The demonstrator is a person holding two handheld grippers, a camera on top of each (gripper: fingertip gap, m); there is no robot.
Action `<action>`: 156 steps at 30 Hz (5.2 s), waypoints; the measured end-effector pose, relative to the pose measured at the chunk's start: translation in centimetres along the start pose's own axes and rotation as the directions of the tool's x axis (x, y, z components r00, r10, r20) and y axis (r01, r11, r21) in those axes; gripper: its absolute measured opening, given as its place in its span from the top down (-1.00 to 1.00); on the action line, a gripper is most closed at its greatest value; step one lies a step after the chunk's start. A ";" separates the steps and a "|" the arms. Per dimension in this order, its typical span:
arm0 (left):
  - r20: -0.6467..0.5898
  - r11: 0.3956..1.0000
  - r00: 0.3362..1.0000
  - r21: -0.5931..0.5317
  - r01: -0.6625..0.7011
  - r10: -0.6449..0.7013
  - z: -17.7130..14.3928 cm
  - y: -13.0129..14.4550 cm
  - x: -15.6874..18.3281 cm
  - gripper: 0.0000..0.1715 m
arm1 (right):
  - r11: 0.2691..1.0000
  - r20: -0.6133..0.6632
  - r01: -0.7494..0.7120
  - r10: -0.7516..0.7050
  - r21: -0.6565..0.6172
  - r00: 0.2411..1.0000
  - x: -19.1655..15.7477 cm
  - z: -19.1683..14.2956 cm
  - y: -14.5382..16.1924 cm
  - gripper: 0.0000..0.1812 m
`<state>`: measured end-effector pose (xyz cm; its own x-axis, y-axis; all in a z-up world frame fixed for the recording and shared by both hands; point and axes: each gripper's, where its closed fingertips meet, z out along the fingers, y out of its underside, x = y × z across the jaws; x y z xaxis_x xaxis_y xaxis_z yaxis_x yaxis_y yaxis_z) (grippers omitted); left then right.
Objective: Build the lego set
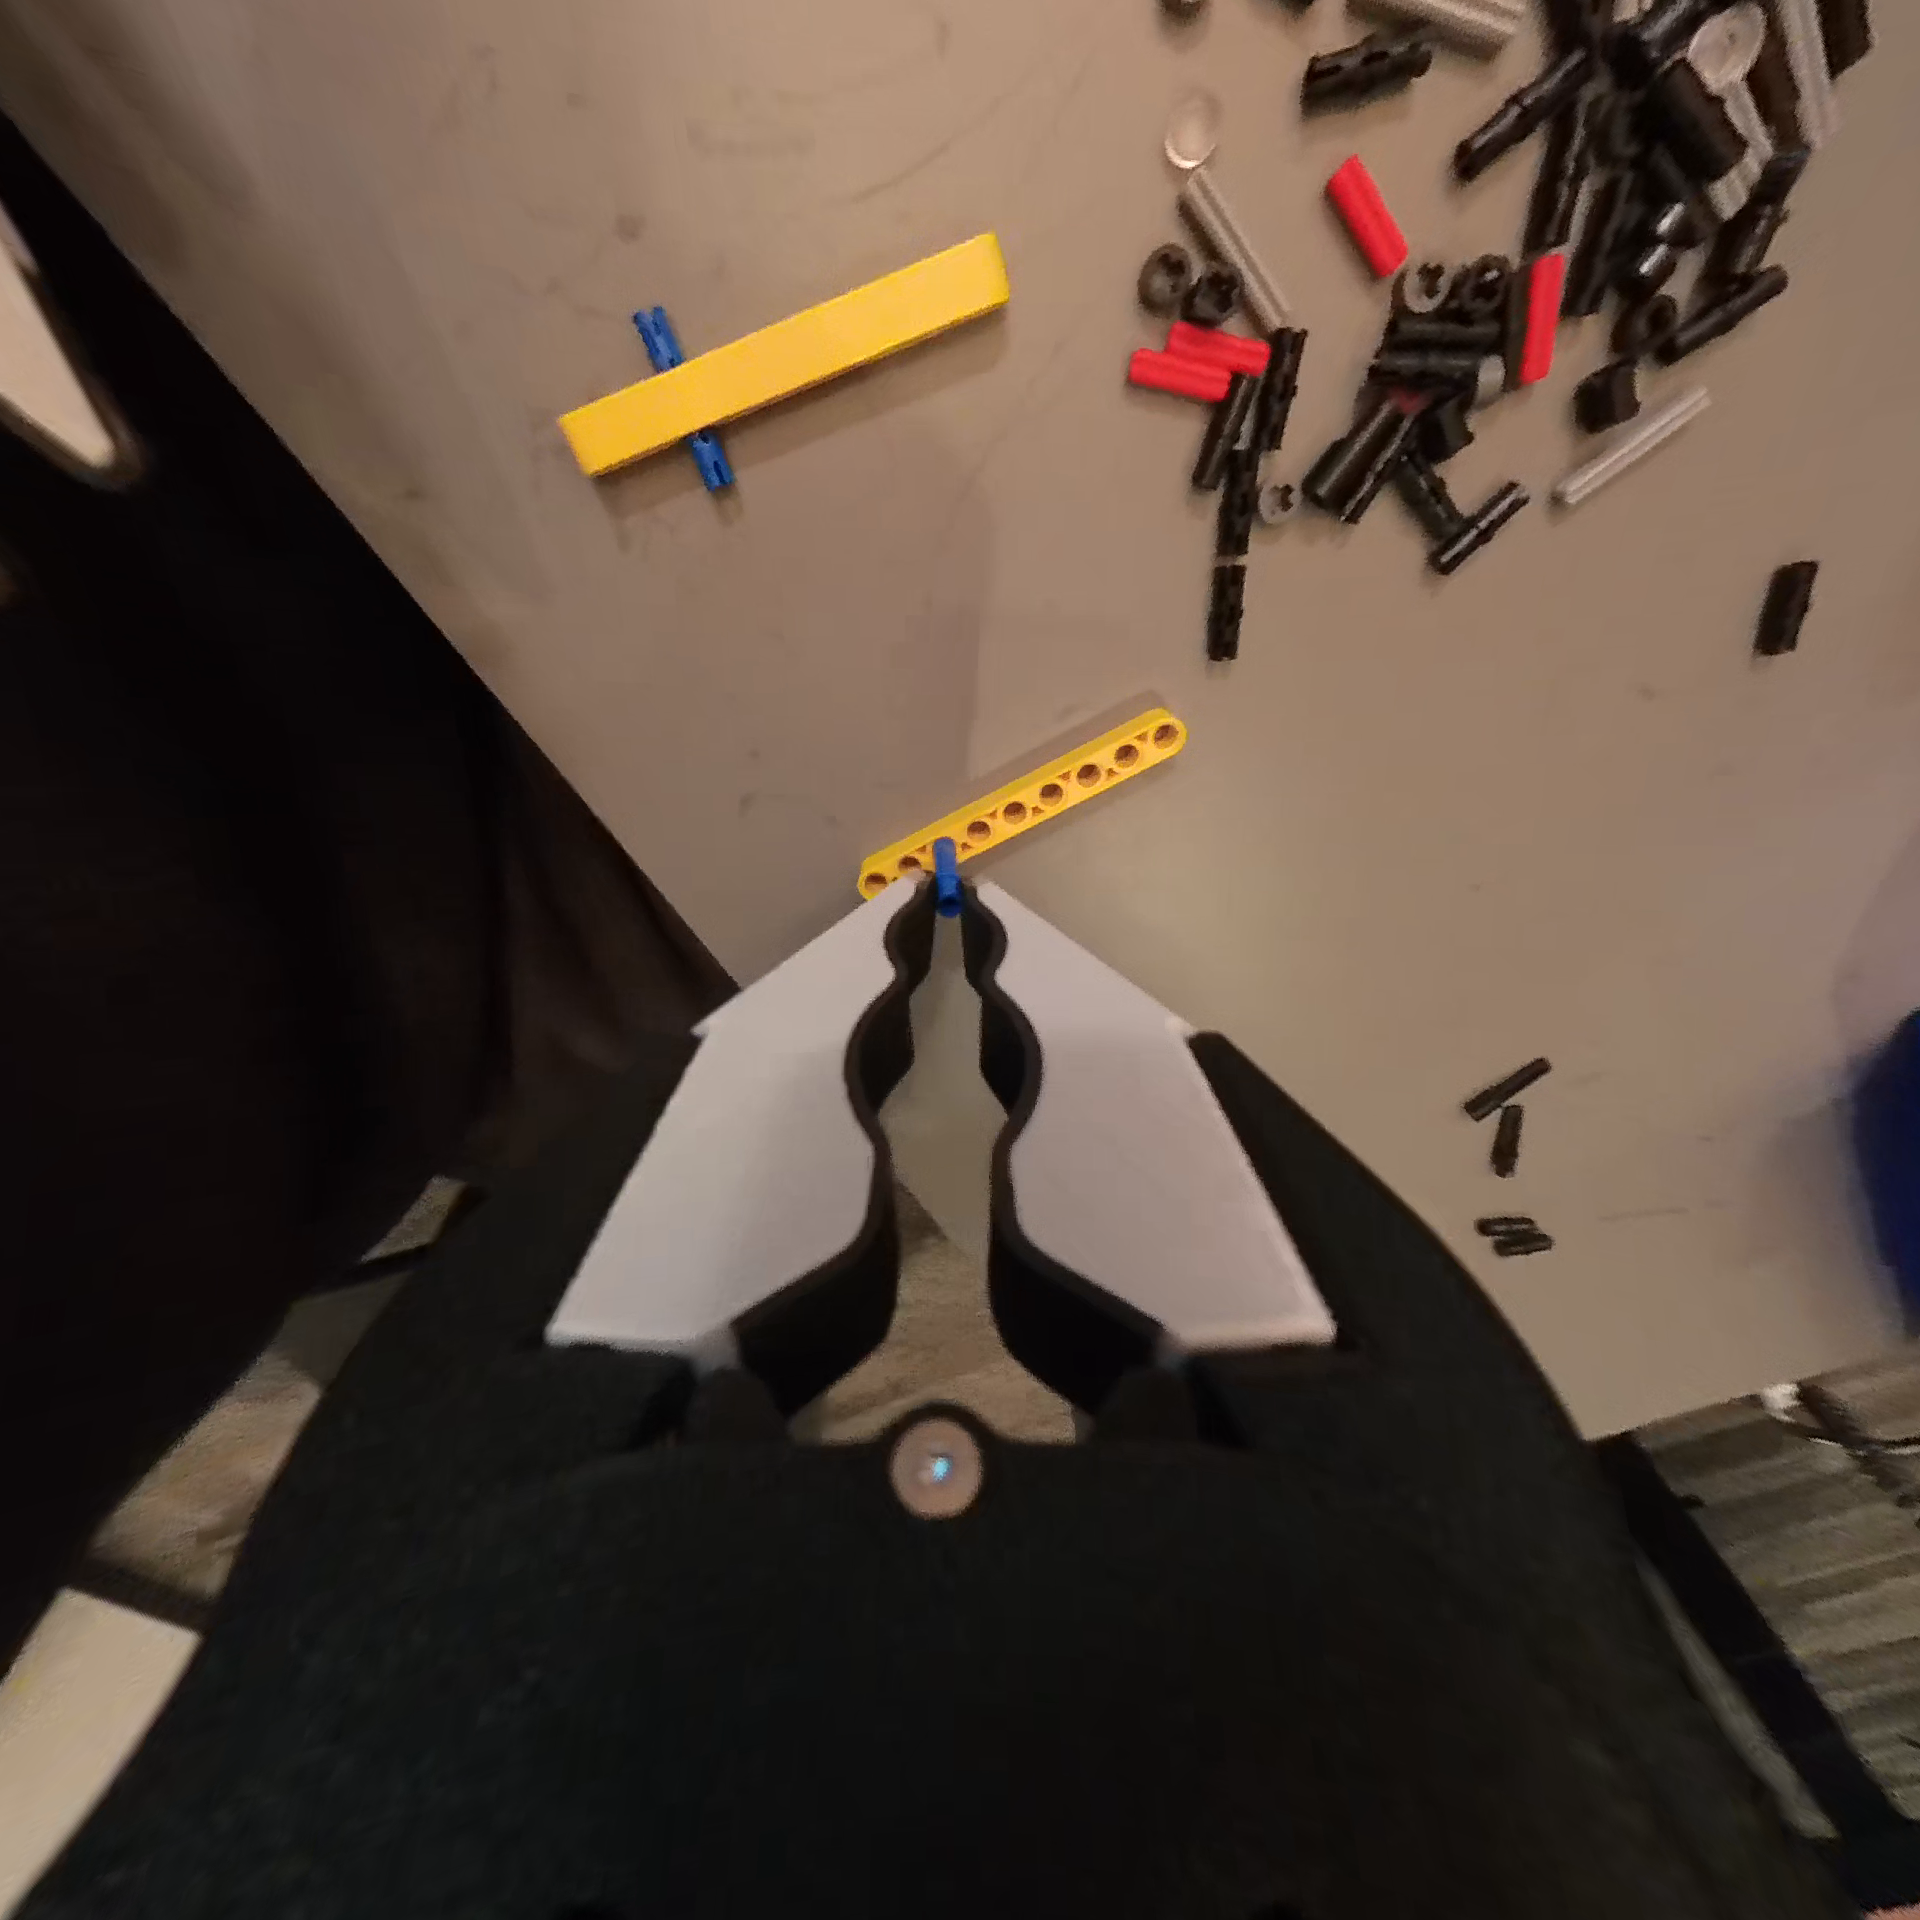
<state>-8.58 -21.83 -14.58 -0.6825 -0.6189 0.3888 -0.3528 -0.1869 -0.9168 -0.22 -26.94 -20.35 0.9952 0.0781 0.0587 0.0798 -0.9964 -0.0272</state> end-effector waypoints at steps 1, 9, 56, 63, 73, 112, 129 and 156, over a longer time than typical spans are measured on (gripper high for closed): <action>0.001 1.000 1.000 0.000 -0.001 0.001 0.0 0.0 0.0 0.89 | 1.000 -0.012 0.025 -0.025 -0.006 1.000 0.0 0.0 0.0 0.96; 0.004 1.000 1.000 -0.003 -0.004 0.004 0.0 0.1 0.0 0.89 | 0.975 -0.051 0.213 -0.217 -0.061 0.975 0.0 0.0 0.0 0.96; 0.064 0.997 0.998 0.074 -0.032 0.027 0.0 -0.9 -0.2 0.79 | 0.554 0.402 -0.388 0.102 0.737 0.910 -5.1 -10.6 -6.3 0.95; 0.062 0.992 0.997 0.110 -0.054 0.048 0.0 -1.5 0.6 0.75 | 0.374 0.588 -0.569 0.072 0.732 0.805 -7.7 -9.3 -6.8 0.95; 0.110 0.964 0.962 0.069 -0.258 0.250 0.6 -0.9 2.2 0.88 | 0.403 0.564 -0.565 0.135 0.720 0.815 -7.7 -8.5 -5.3 0.95; 0.041 0.956 0.955 -0.031 -0.293 0.294 4.9 -0.5 5.6 0.95 | 0.539 -0.014 -0.481 0.676 0.692 0.737 11.0 1.2 21.2 0.73; -0.006 0.979 0.980 0.050 -0.197 0.198 7.1 -9.3 -4.9 0.95 | 0.357 0.091 -0.557 0.778 0.749 0.621 0.7 1.3 0.4 0.91; 0.007 0.978 0.983 0.097 -0.185 0.185 4.1 -7.7 -4.5 0.95 | 0.364 0.088 -0.448 0.688 0.817 0.721 -1.6 -2.5 -0.6 0.62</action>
<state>-0.17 -20.77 -9.66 -0.7315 -0.6481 0.2119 -0.1571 -0.1422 -0.9773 -2.03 -26.54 -17.91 0.7771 -0.6261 -0.0645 -0.3704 -0.3720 -0.8512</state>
